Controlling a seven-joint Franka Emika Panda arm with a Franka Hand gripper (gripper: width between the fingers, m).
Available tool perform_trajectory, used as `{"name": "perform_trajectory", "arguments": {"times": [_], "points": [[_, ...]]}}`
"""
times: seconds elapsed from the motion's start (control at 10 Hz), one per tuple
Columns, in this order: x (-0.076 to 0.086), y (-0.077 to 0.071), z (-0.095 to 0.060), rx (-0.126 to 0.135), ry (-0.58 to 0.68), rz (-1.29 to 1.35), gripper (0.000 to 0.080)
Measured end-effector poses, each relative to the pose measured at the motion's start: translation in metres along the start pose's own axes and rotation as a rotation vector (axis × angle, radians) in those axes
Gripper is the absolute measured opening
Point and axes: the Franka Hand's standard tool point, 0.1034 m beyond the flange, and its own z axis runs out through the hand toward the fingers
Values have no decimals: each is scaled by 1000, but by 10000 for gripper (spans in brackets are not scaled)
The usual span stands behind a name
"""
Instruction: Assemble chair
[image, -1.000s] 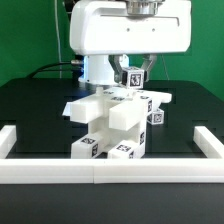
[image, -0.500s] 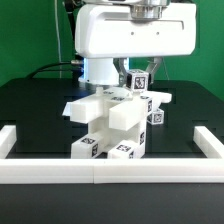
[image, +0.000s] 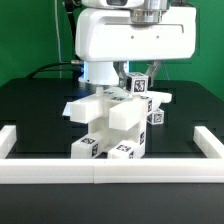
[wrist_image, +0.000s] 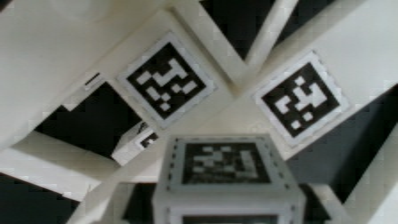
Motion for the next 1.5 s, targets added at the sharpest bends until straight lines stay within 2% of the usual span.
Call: {"name": "perform_trajectory", "arguments": {"times": [0.2, 0.3, 0.5, 1.0, 1.5], "points": [[1, 1, 0, -5, 7, 0, 275], [5, 4, 0, -18, 27, 0, 275], [7, 4, 0, -21, 32, 5, 275], [6, 5, 0, -20, 31, 14, 275], [-3, -1, 0, -8, 20, 22, 275]]}}
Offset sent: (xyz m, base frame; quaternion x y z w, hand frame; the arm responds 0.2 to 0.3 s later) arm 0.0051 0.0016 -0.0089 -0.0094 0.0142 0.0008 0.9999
